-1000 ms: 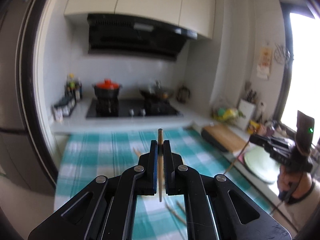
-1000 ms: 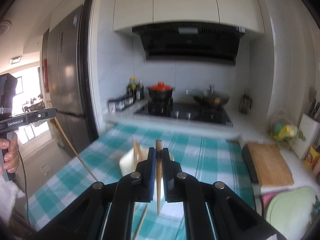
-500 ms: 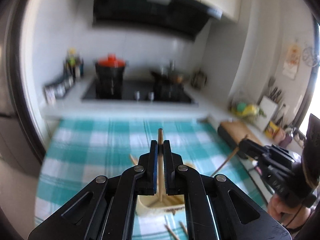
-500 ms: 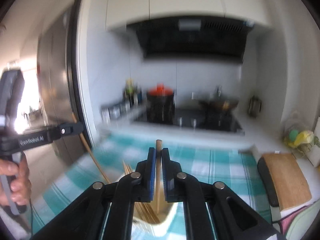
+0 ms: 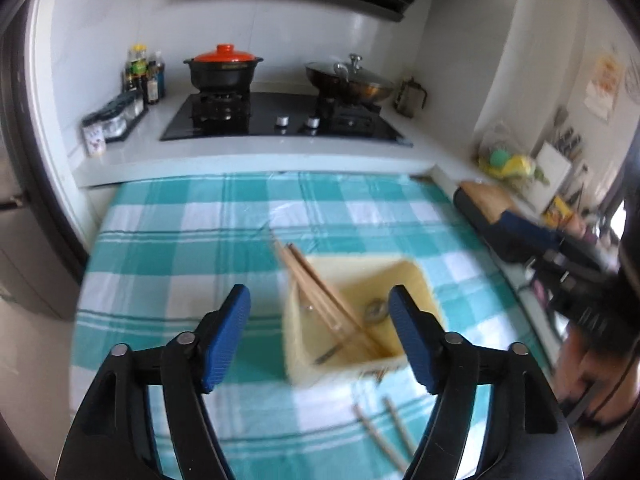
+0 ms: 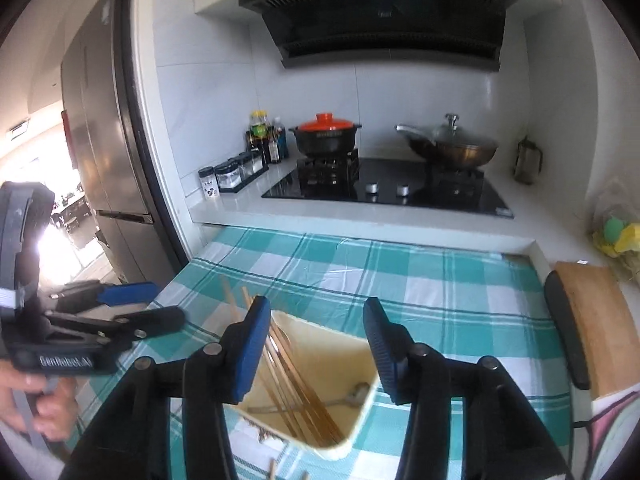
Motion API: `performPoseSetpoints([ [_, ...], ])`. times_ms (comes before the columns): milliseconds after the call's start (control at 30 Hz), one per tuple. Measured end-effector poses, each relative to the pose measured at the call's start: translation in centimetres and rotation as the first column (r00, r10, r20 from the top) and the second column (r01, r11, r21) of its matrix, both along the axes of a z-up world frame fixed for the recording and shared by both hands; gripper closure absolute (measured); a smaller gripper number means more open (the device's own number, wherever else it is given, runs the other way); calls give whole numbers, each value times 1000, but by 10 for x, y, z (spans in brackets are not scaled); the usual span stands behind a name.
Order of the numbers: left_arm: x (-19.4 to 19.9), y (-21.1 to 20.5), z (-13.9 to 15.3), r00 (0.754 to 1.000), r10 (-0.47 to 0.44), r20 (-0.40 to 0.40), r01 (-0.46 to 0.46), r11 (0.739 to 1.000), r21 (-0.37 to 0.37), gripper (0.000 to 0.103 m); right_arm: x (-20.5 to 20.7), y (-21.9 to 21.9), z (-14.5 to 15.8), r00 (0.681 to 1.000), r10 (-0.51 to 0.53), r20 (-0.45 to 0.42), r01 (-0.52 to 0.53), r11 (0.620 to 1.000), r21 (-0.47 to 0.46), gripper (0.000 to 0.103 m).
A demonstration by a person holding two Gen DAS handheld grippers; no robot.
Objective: Organize utensils
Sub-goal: 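Drop both chopsticks into the caddy and open both tools, then move both tools back over the last two chopsticks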
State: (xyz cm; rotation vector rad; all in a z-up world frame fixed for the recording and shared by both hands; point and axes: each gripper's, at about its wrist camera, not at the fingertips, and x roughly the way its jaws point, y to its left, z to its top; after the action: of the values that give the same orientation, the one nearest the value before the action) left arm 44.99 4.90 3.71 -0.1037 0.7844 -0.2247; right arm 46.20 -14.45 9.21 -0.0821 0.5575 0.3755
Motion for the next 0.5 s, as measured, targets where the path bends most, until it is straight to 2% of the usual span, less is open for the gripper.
performPoseSetpoints([
  [100, -32, 9, -10, 1000, -7, -22, 8, 998, 58, 15, -27, -16, -5, 1000, 7, 4, -7, 999, -42, 49],
  [200, -71, 13, -39, 998, -25, -66, 29, 997, 67, 12, -51, -34, -28, 999, 9, -44, -13, 997, -77, 49],
  [267, -100, 12, -70, 995, -19, -101, 24, 999, 44, 12, -75, -48, -54, 996, 5, -93, -15, 995, -101, 49],
  [367, -132, 2, -120, 988, 7, -151, -6, 1000, 10, 12, -116, -68, -113, 985, -23, -174, -3, 989, -148, 49],
  [500, -152, -15, -174, 979, 50, -196, -54, 998, -16, 13, -158, -88, -180, 965, -94, -245, 46, 980, -194, 49],
])
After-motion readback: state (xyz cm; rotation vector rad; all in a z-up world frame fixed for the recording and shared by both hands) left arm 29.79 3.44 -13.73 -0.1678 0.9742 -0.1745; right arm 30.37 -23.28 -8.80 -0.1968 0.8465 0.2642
